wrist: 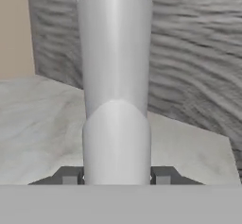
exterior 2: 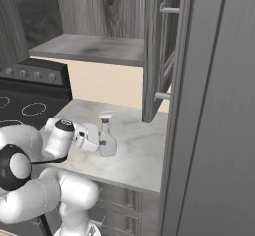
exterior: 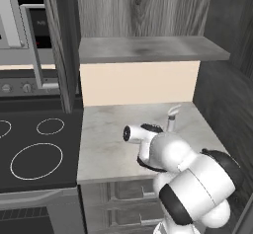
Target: Move the cutting board and knife to the sink. Then move spray from the cabinet to the counter.
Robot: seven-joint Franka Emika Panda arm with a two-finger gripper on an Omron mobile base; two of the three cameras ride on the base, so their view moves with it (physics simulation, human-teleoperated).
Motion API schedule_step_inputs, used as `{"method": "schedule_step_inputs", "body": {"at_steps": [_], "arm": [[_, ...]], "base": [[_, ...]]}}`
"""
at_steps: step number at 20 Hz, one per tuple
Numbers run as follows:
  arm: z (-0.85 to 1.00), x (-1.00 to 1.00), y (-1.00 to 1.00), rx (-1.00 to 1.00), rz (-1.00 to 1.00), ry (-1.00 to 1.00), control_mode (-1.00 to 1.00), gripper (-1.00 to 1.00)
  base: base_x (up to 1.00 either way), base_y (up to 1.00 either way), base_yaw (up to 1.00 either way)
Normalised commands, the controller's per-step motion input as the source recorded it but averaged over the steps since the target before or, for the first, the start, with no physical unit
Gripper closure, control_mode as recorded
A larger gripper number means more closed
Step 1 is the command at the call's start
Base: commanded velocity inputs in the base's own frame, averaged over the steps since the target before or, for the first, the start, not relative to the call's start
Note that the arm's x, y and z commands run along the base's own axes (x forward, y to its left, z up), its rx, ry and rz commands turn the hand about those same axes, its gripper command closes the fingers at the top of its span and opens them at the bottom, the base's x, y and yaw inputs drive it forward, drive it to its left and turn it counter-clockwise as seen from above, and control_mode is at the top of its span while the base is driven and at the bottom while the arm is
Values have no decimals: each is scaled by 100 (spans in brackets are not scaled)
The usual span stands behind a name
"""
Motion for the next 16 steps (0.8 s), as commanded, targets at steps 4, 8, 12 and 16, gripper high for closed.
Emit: {"method": "schedule_step_inputs", "body": {"at_steps": [4, 8, 12, 16], "arm": [[-40, 18, -17, -6, -19, -6, -100, 100], [-10, 7, -17, 0, -12, -4, -100, 100], [-2, 0, -11, 4, -5, -7, -100, 100], [-2, -4, -13, 5, -1, -12, -100, 100]], "base": [[0, 0, 0], [0, 0, 0], [0, 0, 0], [0, 0, 0]]}}
